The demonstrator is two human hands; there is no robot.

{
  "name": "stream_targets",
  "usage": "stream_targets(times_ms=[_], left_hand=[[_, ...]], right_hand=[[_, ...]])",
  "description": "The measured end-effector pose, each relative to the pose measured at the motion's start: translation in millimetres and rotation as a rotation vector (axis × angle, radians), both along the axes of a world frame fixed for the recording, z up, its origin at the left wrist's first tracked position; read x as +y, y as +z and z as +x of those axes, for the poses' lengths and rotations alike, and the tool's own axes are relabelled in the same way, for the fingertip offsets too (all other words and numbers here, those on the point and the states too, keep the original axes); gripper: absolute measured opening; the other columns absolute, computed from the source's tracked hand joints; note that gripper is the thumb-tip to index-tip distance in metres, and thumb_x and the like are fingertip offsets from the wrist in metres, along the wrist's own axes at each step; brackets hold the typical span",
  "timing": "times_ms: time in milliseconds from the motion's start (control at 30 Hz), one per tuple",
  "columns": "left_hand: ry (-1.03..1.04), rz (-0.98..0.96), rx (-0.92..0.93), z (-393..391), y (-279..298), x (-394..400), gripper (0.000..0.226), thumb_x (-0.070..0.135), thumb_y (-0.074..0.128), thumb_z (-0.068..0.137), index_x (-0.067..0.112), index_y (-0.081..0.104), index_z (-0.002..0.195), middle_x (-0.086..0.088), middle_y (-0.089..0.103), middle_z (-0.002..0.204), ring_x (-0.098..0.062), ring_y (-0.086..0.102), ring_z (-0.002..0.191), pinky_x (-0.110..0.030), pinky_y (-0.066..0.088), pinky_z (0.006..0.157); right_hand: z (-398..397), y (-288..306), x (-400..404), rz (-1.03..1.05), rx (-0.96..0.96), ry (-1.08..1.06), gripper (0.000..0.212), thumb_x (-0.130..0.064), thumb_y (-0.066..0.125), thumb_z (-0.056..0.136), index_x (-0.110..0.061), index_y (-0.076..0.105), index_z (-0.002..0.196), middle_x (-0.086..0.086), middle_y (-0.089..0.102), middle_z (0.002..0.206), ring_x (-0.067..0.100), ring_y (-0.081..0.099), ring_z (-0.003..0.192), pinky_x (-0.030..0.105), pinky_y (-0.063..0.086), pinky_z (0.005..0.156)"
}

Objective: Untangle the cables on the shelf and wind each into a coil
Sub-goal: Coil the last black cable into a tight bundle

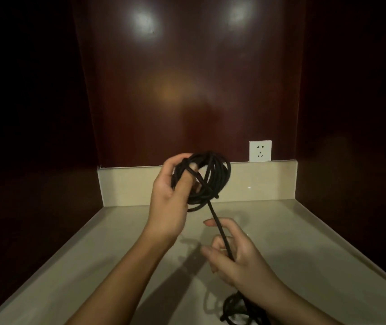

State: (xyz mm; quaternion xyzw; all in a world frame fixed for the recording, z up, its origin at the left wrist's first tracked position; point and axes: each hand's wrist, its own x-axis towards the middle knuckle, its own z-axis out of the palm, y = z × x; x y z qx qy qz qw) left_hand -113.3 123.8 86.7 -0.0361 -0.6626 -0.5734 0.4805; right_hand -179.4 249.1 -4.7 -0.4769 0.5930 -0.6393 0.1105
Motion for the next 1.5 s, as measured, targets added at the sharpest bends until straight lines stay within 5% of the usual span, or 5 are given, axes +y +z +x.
stream_targets(times_ms=[500,733,967,1267,1500], left_hand=[[0.114,0.137,0.1,-10,20,-42,0.009,0.021,0.059,0.1,0.027,0.061,0.106,0.0,0.067,0.107,-0.011,0.065,0.097,-0.031,0.053,0.08],[0.067,-0.163,-0.049,-2,9,-16,0.02,0.011,0.058,0.099,0.008,0.06,0.119,0.004,0.061,0.086,0.004,0.058,0.064,-0.015,0.051,0.066],[-0.006,0.035,0.045,0,26,-6,0.014,0.014,0.057,0.1,0.016,0.063,0.112,0.003,0.069,0.101,-0.005,0.066,0.094,-0.024,0.054,0.083],[0.064,0.181,0.099,20,17,-26,0.008,0.018,0.058,0.1,0.02,0.062,0.106,-0.009,0.069,0.109,-0.022,0.066,0.101,-0.033,0.056,0.087],[0.082,0.055,0.037,27,12,-24,0.01,0.015,0.06,0.099,0.019,0.062,0.108,0.008,0.069,0.091,-0.005,0.066,0.083,-0.024,0.054,0.074]], right_hand=[[-9,-19,29,-0.023,-0.815,0.224,0.027,-0.006,0.063,0.086,0.005,0.07,0.109,0.03,0.063,0.088,0.038,0.064,0.08,0.042,0.057,0.071],[-21,27,-5,0.09,0.145,-0.422,0.031,-0.008,0.046,0.102,-0.024,0.061,0.124,-0.002,0.062,0.125,0.001,0.057,0.113,0.019,0.043,0.103],[43,64,-45,-0.362,-0.654,-0.016,0.036,-0.029,0.036,0.106,-0.008,0.062,0.093,0.006,0.061,0.067,0.013,0.051,0.052,0.027,0.037,0.055],[55,-29,-17,0.076,-0.561,0.113,0.016,-0.023,0.074,0.083,-0.007,0.07,0.079,0.008,0.052,0.055,0.013,0.042,0.041,0.02,0.032,0.041],[35,-26,26,0.41,0.086,-0.105,0.048,-0.062,0.079,0.069,-0.044,0.063,0.11,-0.016,0.066,0.108,-0.002,0.062,0.103,0.024,0.047,0.093]])
